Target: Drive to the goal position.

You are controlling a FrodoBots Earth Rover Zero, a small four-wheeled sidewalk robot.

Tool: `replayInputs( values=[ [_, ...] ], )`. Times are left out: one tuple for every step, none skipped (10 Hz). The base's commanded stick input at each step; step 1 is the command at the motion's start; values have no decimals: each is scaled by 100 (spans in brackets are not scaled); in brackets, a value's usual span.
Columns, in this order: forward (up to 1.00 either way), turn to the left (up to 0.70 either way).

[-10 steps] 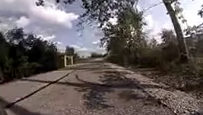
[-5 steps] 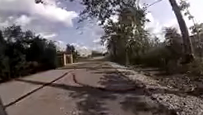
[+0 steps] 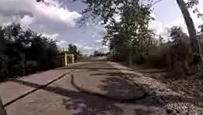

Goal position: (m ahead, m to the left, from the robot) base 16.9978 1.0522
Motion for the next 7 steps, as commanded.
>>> replayInputs(
  values=[
    [70,0],
    [70,0],
    [70,0],
    [70,0],
    [70,0],
    [70,0],
    [70,0]
  ],
)
